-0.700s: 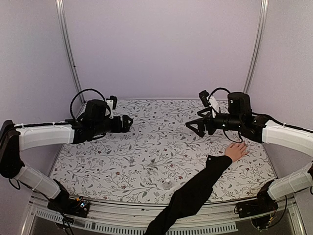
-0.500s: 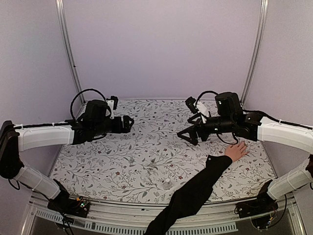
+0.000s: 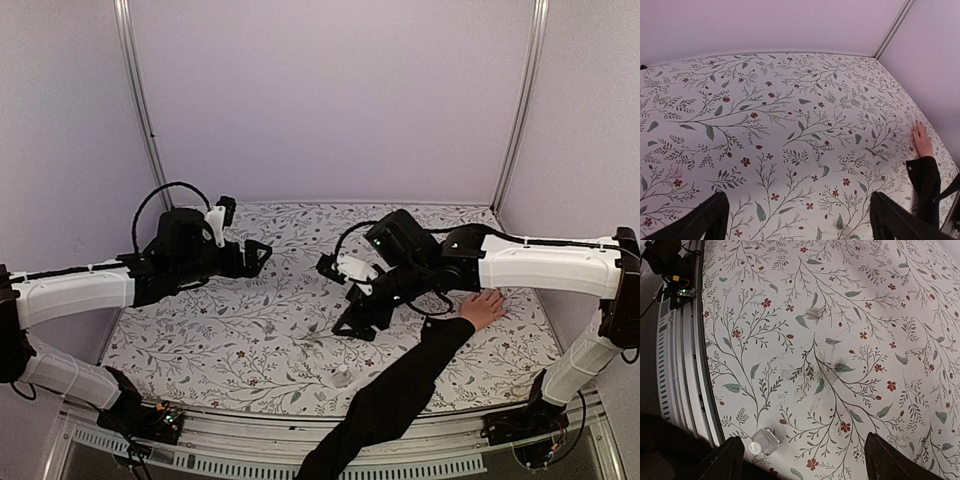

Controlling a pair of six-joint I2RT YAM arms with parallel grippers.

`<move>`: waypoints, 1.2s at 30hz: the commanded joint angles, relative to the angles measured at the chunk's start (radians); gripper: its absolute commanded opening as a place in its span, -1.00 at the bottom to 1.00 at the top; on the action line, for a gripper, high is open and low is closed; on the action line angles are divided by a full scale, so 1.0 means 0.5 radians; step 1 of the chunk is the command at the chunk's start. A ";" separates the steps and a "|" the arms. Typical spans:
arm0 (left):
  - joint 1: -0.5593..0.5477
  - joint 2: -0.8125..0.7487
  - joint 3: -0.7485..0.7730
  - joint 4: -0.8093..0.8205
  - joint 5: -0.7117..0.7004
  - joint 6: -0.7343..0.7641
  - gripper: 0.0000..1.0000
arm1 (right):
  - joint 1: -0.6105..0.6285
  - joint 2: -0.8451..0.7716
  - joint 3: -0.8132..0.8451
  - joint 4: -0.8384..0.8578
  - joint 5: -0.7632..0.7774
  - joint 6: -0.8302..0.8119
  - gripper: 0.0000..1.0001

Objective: Paint the nails
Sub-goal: Pick up the nail polish bottle from the center of the board.

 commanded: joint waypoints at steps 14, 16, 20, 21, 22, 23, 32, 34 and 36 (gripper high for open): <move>-0.030 -0.107 -0.186 0.186 0.009 -0.017 0.99 | 0.276 0.341 0.174 -0.289 0.028 0.130 0.15; -0.031 -0.094 -0.182 0.184 0.011 -0.012 0.99 | 0.293 0.355 0.163 -0.283 0.036 0.155 0.13; -0.030 -0.070 -0.176 0.174 0.009 0.006 0.99 | 0.303 0.394 0.151 -0.309 0.111 0.159 0.09; -0.029 -0.070 -0.176 0.175 0.009 0.005 0.99 | 0.303 0.410 0.158 -0.320 0.128 0.149 0.07; -0.030 -0.071 -0.178 0.178 0.009 0.006 0.99 | 0.304 0.424 0.161 -0.326 0.130 0.142 0.06; -0.029 -0.067 -0.177 0.181 0.009 0.005 0.99 | 0.304 0.431 0.162 -0.325 0.122 0.136 0.04; -0.030 -0.049 -0.204 0.216 0.009 -0.005 0.99 | 0.322 0.480 0.157 -0.310 0.137 0.174 -0.05; -0.029 -0.046 -0.204 0.220 0.007 -0.001 0.99 | 0.322 0.497 0.148 -0.318 0.150 0.180 -0.08; -0.029 -0.041 -0.199 0.212 -0.011 0.016 0.99 | 0.322 0.513 0.138 -0.333 0.166 0.174 -0.11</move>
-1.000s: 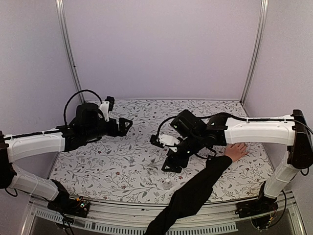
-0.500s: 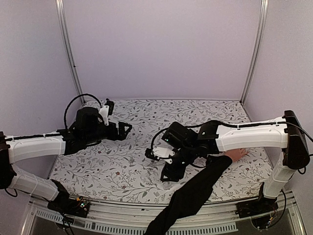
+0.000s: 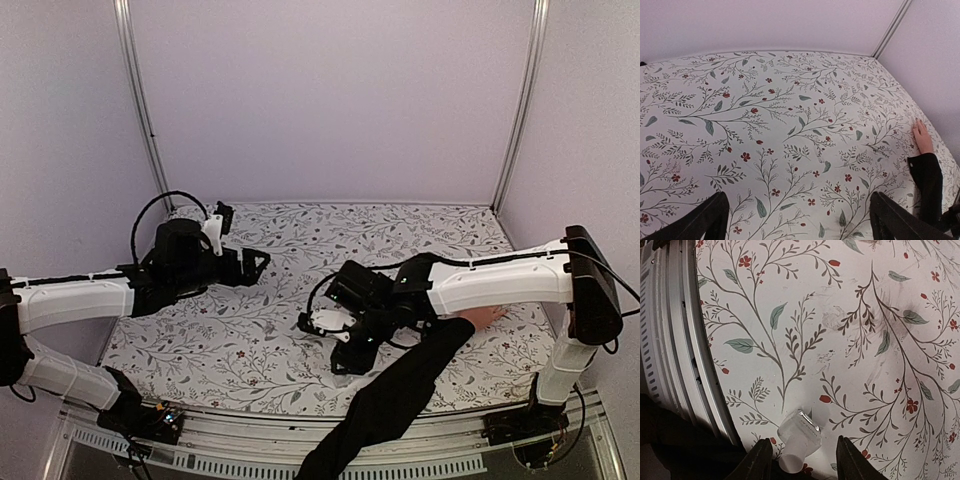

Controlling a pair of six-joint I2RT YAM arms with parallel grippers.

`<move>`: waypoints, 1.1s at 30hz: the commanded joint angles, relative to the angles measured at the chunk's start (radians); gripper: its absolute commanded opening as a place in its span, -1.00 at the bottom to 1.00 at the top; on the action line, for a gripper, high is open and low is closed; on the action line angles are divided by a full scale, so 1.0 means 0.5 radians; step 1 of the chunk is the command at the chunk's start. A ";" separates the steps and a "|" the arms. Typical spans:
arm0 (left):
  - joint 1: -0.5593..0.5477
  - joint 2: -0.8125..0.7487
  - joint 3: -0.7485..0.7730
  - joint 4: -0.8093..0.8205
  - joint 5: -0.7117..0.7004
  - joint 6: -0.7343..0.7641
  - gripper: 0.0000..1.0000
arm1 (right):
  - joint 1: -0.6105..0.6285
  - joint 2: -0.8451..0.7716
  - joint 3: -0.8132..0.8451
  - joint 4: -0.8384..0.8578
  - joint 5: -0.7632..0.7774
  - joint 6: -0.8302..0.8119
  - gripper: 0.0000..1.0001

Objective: Paint the nails
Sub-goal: Pick up the nail polish bottle from the center of the board.

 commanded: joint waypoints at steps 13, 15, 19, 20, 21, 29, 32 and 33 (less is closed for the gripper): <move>-0.024 0.044 -0.052 0.087 -0.042 0.056 0.99 | 0.030 0.075 -0.023 -0.060 0.071 0.022 -0.22; -0.023 0.048 -0.061 0.102 -0.032 0.056 0.99 | 0.031 0.075 -0.039 -0.056 0.059 0.022 -0.23; -0.022 0.055 -0.061 0.107 -0.041 0.059 0.99 | 0.033 0.084 -0.052 -0.051 0.051 0.031 -0.31; -0.020 0.058 -0.063 0.112 -0.041 0.059 0.99 | 0.033 0.084 -0.050 -0.051 0.051 0.031 -0.32; -0.021 0.062 -0.062 0.117 -0.042 0.054 0.99 | 0.033 0.084 -0.050 -0.051 0.051 0.029 -0.35; -0.023 0.016 -0.162 0.299 -0.005 0.099 0.99 | 0.033 0.053 -0.014 -0.055 0.074 0.006 -0.73; -0.023 -0.062 -0.262 0.453 0.054 0.136 0.99 | 0.030 0.017 0.011 -0.067 0.091 0.001 -0.83; -0.025 -0.093 -0.304 0.516 0.060 0.151 0.99 | 0.029 -0.003 0.019 -0.073 0.098 -0.002 -0.85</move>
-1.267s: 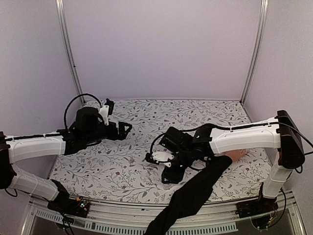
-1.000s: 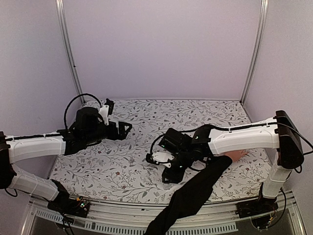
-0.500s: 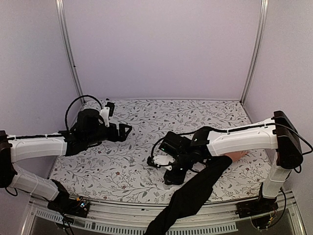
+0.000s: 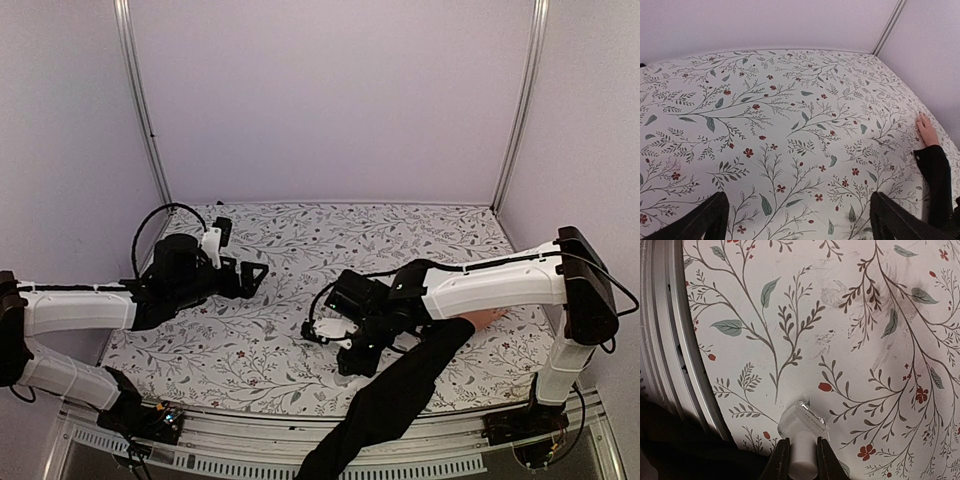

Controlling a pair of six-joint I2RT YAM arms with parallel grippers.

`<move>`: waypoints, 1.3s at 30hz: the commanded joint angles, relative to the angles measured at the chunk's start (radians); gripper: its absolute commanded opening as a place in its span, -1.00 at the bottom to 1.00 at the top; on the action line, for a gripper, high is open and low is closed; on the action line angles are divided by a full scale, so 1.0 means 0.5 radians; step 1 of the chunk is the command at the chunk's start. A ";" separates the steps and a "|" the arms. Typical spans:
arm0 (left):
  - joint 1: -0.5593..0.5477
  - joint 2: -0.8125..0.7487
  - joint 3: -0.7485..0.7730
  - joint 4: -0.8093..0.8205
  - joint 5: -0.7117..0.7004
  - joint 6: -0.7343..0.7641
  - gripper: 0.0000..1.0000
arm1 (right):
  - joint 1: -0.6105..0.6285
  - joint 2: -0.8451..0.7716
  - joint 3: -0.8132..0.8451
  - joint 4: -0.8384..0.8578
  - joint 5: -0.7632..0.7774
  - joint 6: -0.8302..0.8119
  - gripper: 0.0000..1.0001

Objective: Paint the nails
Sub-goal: Pick up the nail polish bottle from the center of the board.

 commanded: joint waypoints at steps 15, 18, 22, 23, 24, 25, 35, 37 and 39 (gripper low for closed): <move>-0.396 -0.263 -0.445 0.810 0.503 0.386 0.89 | -0.235 -0.284 0.291 -0.098 -0.090 -0.044 -0.97; -0.533 -0.225 -0.433 0.820 0.568 0.527 0.89 | -0.281 -0.324 0.320 -0.118 -0.144 -0.020 -0.98; -0.651 -0.114 -0.354 0.802 0.649 0.652 0.87 | -0.315 -0.373 0.374 -0.146 -0.236 0.003 -0.98; -0.669 -0.079 -0.329 0.798 0.660 0.674 0.87 | -0.316 -0.383 0.385 -0.155 -0.256 0.005 -0.99; -0.686 -0.040 -0.302 0.779 0.669 0.703 0.85 | -0.316 -0.389 0.393 -0.157 -0.278 0.009 -0.99; -0.710 0.002 -0.267 0.755 0.676 0.735 0.84 | -0.319 -0.401 0.397 -0.157 -0.300 0.016 -0.99; -0.918 0.279 -0.016 0.682 0.446 0.963 0.54 | -0.319 -0.463 0.412 -0.179 -0.399 0.066 -1.00; -0.947 0.338 0.032 0.646 0.396 0.978 0.43 | -0.319 -0.465 0.421 -0.184 -0.387 0.074 -1.00; -0.967 0.371 0.056 0.641 0.349 0.971 0.32 | -0.319 -0.469 0.428 -0.192 -0.373 0.078 -1.00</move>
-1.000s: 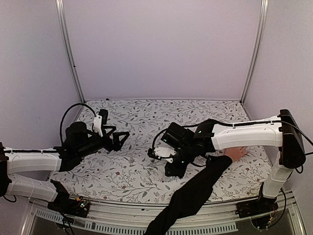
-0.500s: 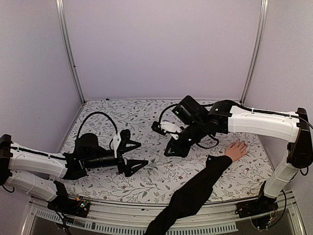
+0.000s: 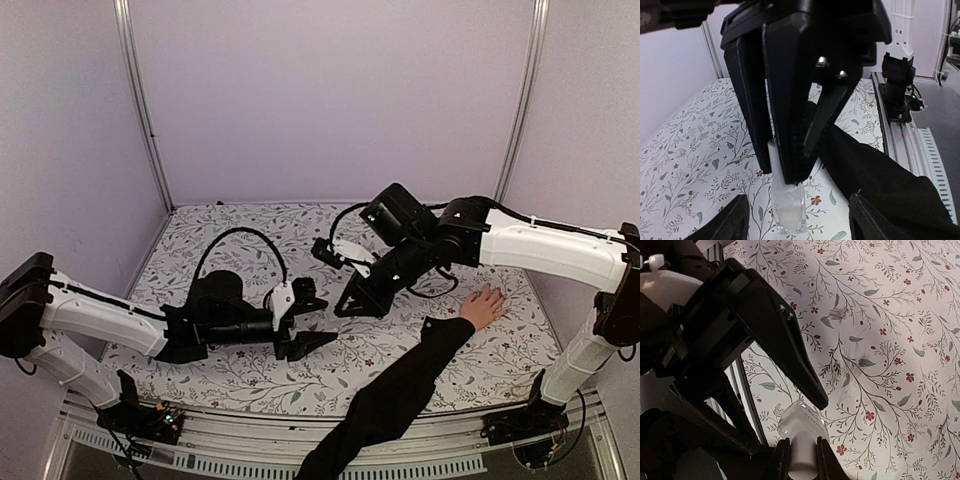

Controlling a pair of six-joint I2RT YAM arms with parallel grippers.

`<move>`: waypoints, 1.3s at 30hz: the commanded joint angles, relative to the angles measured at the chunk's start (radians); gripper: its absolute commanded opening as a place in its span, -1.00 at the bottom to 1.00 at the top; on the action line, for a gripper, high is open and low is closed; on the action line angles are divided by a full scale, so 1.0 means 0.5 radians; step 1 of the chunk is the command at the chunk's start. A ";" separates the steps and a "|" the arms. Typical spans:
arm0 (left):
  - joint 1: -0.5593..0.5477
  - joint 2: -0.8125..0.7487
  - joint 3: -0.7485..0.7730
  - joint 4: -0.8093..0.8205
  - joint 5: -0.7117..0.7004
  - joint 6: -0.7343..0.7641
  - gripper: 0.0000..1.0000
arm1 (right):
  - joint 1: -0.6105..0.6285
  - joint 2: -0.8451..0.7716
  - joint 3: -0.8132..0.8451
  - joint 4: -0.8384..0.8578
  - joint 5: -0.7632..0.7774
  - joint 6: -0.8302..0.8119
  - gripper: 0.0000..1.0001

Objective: Paint the nails
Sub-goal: Pick up the nail polish bottle from the center of the board.

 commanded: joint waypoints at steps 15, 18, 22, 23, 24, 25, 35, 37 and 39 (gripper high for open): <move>-0.083 0.169 0.151 -0.069 -0.381 0.023 -0.13 | -0.010 -0.032 0.131 -0.042 0.002 0.061 -1.00; -0.084 0.164 0.146 -0.056 -0.381 0.028 -0.26 | -0.010 -0.024 0.142 -0.043 -0.004 0.066 -1.00; -0.086 0.146 0.130 -0.019 -0.463 0.035 -0.50 | -0.010 -0.010 0.161 -0.049 -0.009 0.066 -1.00; -0.086 0.138 0.122 -0.004 -0.469 0.034 -0.57 | -0.010 -0.005 0.164 -0.049 -0.011 0.066 -1.00; -0.087 0.131 0.116 0.011 -0.468 0.032 -0.58 | -0.010 -0.003 0.165 -0.049 -0.012 0.064 -1.00; -0.091 0.128 0.109 0.031 -0.465 0.035 -0.59 | -0.010 -0.001 0.167 -0.052 -0.013 0.066 -1.00; -0.125 0.113 0.104 0.103 -0.615 0.071 -0.30 | -0.010 0.023 0.187 -0.070 -0.013 0.065 -1.00; -0.127 0.110 0.101 0.109 -0.612 0.076 -0.30 | -0.009 0.027 0.187 -0.070 -0.013 0.066 -1.00; -0.126 0.110 0.098 0.116 -0.608 0.077 -0.33 | -0.010 0.028 0.189 -0.070 -0.010 0.068 -1.00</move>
